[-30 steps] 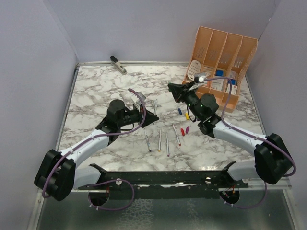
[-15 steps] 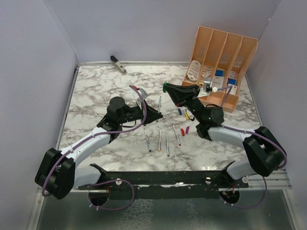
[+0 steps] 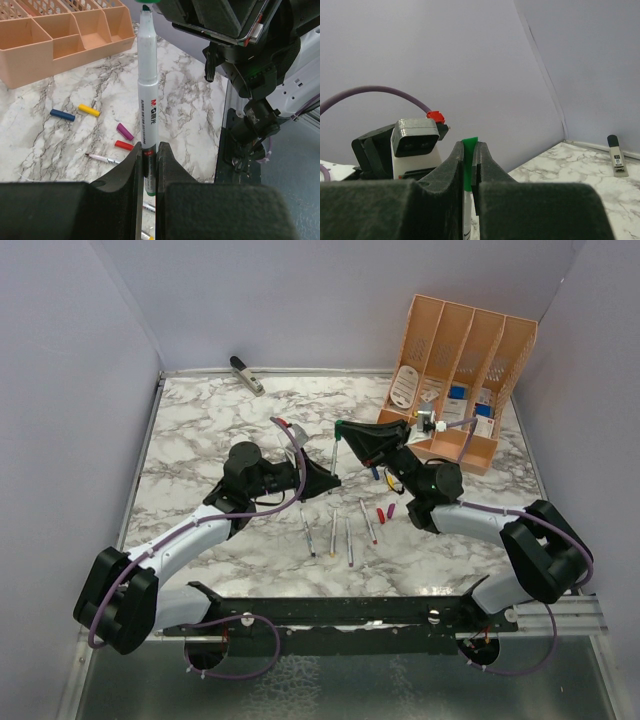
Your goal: Insert the pens into the pen caps
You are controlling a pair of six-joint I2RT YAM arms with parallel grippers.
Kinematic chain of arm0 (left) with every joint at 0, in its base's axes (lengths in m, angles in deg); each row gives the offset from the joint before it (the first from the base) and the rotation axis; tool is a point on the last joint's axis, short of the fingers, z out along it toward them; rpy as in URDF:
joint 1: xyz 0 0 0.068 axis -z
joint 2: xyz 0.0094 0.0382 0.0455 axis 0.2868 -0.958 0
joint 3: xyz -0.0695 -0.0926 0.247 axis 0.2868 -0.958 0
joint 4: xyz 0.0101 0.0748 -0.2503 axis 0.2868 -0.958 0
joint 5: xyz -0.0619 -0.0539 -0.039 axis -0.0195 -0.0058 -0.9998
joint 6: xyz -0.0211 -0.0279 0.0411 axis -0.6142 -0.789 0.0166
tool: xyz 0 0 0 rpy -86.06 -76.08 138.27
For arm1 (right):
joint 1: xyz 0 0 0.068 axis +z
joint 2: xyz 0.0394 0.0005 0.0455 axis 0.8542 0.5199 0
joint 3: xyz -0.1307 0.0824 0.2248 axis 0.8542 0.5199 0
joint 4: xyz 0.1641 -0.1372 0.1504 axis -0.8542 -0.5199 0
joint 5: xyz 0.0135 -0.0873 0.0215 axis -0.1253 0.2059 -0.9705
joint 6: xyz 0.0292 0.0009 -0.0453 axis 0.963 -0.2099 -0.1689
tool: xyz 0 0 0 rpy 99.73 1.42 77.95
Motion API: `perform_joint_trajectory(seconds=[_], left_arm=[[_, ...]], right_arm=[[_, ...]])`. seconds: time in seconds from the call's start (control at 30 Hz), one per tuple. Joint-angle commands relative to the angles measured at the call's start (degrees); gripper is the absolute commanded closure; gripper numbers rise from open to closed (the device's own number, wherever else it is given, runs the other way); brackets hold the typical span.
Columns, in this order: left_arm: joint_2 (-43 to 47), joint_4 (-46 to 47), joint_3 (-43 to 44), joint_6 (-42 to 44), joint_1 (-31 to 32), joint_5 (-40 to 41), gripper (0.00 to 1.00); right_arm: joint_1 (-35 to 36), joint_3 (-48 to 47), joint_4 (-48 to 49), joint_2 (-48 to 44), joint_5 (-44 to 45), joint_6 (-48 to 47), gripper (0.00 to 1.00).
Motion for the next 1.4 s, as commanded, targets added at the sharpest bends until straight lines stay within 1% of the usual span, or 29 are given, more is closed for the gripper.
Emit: perform_joint_trajectory(seconds=[0.0, 0.4, 0.63, 0.97, 1.13, 1.23, 1.37], left_arm=[[-0.5, 2.7, 1.6, -0.8, 0.4, -1.6, 1.00], [-0.9, 3.8, 1.3, -1.1, 0.4, -0.2, 1.00], [-0.4, 4.4, 1.0, -1.0, 0.4, 1.1, 1.00], [2.5, 11.1, 0.7, -3.6, 0.5, 4.8, 1.00], [3.5, 14.2, 1.6, -5.3, 0.5, 6.0, 1.00], [5.0, 14.7, 1.7, -5.3, 0.4, 8.6, 1.00], [6.9, 14.6, 2.2, -3.7, 0.4, 11.9, 1.00]], right_arm=[[0.0, 0.2, 10.9, 1.3, -2.0, 1.4, 0.99], [0.0, 1.5, 12.5, 2.2, -1.8, 2.5, 0.99], [0.0, 0.6, 10.1, 1.6, -2.2, 1.6, 0.99], [0.1, 2.5, 12.2, 4.5, -2.5, 4.6, 0.99], [0.2, 2.8, 10.1, 5.4, -4.7, 4.5, 0.99], [0.2, 3.5, 7.6, 5.5, -5.2, 4.0, 0.99], [1.0, 3.6, 0.0, 4.3, -5.5, 0.4, 0.99]])
